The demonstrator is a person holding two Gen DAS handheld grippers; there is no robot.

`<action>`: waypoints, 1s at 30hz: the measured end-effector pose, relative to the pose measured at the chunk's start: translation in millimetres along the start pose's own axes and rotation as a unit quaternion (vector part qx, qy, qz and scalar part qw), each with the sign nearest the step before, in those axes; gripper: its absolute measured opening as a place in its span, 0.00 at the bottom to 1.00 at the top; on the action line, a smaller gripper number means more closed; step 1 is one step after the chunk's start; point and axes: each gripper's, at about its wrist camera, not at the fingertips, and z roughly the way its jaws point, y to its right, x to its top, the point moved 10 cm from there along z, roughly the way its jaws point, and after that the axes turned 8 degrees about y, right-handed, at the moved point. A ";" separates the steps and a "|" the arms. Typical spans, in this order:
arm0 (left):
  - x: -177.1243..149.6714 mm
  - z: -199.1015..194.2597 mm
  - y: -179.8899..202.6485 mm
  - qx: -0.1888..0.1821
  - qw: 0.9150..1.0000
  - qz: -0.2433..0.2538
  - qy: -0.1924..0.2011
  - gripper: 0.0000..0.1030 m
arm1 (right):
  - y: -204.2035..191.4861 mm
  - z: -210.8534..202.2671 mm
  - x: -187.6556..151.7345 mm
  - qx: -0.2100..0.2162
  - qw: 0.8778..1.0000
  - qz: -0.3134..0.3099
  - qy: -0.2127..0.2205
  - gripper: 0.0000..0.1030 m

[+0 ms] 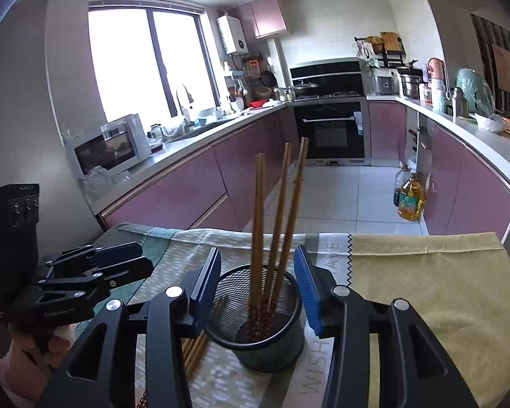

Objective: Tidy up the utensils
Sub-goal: 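Move both open grippers back to the remaining chopsticks on the cloth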

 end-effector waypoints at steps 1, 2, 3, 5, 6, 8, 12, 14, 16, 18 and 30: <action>-2.5 -4.4 -3.1 0.005 1.000 0.001 -0.001 0.51 | -10.0 -5.8 -3.6 0.015 1.000 -0.007 -0.001 0.47; -8.6 -7.8 -6.4 0.010 1.000 0.002 -0.005 0.53 | -18.8 -9.4 -7.8 0.026 1.000 -0.014 -0.004 0.47; -15.4 -10.9 -10.4 0.016 1.000 0.001 -0.009 0.53 | -25.5 -12.1 -12.4 0.034 0.999 -0.019 -0.008 0.47; -28.1 -15.5 -16.3 0.023 1.000 -0.001 -0.021 0.54 | -36.3 -15.3 -27.7 0.050 0.998 -0.025 -0.025 0.47; -36.6 -17.5 -18.5 0.024 0.999 -0.001 -0.028 0.55 | -41.0 -14.4 -35.5 0.055 0.998 -0.027 -0.034 0.47; -51.4 -19.1 -23.0 0.033 0.999 -0.002 -0.042 0.55 | -47.6 -8.9 -53.3 0.058 0.996 -0.030 -0.056 0.47; -79.2 -19.5 -27.0 0.047 0.997 0.001 -0.066 0.55 | -52.9 7.0 -91.8 0.065 0.992 -0.014 -0.108 0.47; -90.9 -19.0 -28.1 0.051 0.996 0.001 -0.075 0.55 | -55.1 13.6 -108.3 0.061 0.990 -0.013 -0.126 0.47; -103.3 -18.1 -30.2 0.053 0.995 -0.003 -0.090 0.56 | -56.5 18.5 -121.4 0.055 0.988 -0.014 -0.143 0.47; -112.3 -17.9 -31.8 0.055 0.994 -0.006 -0.099 0.56 | -58.0 22.5 -133.1 0.054 0.986 -0.009 -0.159 0.47; -141.7 -11.2 -21.4 0.051 0.989 0.005 -0.138 0.57 | -67.0 34.5 -152.4 0.029 0.981 -0.028 -0.190 0.47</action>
